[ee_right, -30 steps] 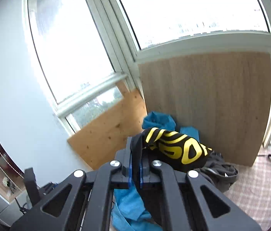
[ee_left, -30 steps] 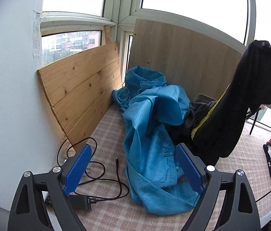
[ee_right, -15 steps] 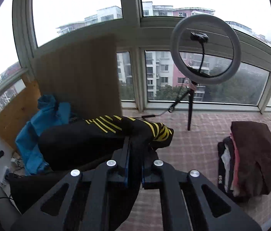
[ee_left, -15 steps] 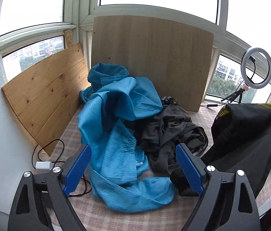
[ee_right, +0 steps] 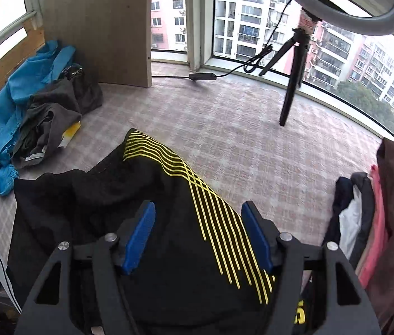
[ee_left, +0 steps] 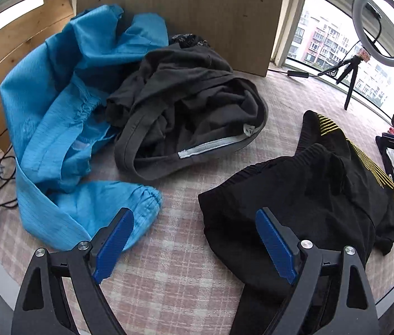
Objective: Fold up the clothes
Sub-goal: 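Lift the black shorts out of the pile with the right gripper, then grasp the shorts waistband with the left gripper while the right gripper holds the striped leg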
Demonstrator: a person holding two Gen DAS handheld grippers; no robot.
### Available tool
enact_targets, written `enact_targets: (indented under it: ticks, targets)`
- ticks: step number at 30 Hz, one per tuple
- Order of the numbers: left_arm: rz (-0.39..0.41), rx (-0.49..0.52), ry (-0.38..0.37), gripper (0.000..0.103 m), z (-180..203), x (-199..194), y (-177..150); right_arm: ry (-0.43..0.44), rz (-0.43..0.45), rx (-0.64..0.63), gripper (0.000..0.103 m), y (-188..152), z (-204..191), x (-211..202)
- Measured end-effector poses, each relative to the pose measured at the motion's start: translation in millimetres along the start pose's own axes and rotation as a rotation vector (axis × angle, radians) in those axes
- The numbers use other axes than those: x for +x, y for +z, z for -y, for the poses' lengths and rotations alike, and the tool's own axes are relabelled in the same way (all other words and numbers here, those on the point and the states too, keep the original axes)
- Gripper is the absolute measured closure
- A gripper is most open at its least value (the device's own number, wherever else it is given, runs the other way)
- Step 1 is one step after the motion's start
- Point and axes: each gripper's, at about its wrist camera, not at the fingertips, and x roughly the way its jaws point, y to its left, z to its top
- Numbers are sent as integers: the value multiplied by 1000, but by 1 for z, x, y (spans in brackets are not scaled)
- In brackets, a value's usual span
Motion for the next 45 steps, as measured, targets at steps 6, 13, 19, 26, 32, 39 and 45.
enact_targets:
  ticks: [6, 13, 19, 26, 32, 39, 45]
  targets:
    - [-52, -159, -28, 14, -12, 27, -5, 88, -55, -237, 40, 51, -33, 84]
    - [-94, -86, -15, 22, 7, 63, 7, 216, -124, -323, 40, 68, -50, 136]
    - [-73, -132, -116, 95, 6, 64, 7, 323, -96, -285, 72, 63, -46, 138]
    - [81, -210, -165, 94, -25, 2, 4, 414, 93, -91, 100, 73, -7, 77]
    - [-62, -151, -62, 68, -25, 40, -6, 261, -32, -198, 43, 87, -24, 108]
    - [-54, -204, -78, 40, -36, 43, -19, 301, -113, -321, 42, 89, -51, 156]
    - [-88, -208, -82, 61, -36, 56, -21, 357, -64, -355, 79, 82, -69, 152]
